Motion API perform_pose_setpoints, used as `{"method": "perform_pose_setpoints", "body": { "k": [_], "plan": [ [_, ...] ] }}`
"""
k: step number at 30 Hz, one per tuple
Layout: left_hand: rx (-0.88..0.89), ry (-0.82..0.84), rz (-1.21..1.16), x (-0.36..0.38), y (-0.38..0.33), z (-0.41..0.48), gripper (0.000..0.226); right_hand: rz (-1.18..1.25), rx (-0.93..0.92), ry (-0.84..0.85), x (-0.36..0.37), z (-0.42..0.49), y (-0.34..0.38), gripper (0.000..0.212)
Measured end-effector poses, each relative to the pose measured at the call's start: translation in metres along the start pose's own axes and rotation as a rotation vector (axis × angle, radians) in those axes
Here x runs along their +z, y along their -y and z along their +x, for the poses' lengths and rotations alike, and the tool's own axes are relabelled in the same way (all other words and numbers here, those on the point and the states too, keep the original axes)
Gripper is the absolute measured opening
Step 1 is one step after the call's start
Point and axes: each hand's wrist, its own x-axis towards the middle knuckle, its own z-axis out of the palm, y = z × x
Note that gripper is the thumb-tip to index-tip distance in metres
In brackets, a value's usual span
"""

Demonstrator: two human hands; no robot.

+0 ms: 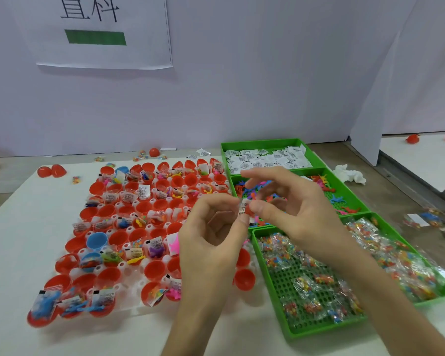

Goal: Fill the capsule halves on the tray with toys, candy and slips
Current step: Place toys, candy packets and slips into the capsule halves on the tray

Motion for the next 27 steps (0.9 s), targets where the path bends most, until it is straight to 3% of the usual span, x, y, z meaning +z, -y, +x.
{"method": "perform_pose_setpoints", "body": {
  "k": [3, 9, 12, 17, 21, 27],
  "plan": [
    [0.046, -0.001, 0.11, -0.004, 0.0, 0.002, 0.024, -0.012, 0.037, 0.102, -0.006, 0.001, 0.001, 0.019],
    [0.099, 0.017, 0.217, -0.014, -0.005, 0.007, 0.028, 0.007, -0.002, 0.066, 0.003, -0.002, 0.004, 0.014],
    [0.011, 0.14, 0.284, -0.022, -0.016, 0.012, 0.031, -0.027, 0.012, 0.028, 0.005, -0.003, 0.005, 0.011],
    [-0.031, 0.385, 0.875, -0.058, -0.034, 0.018, 0.043, -0.285, -0.025, 0.097, 0.013, -0.007, 0.007, 0.014],
    [0.002, 0.554, 1.094, -0.061, -0.04, 0.007, 0.062, -0.332, -0.041, 0.259, 0.023, -0.011, 0.011, 0.017],
    [0.028, 0.621, 1.181, -0.05, -0.019, -0.007, 0.04, -0.439, -0.005, 0.362, 0.029, -0.012, 0.007, 0.014]
  ]
}}
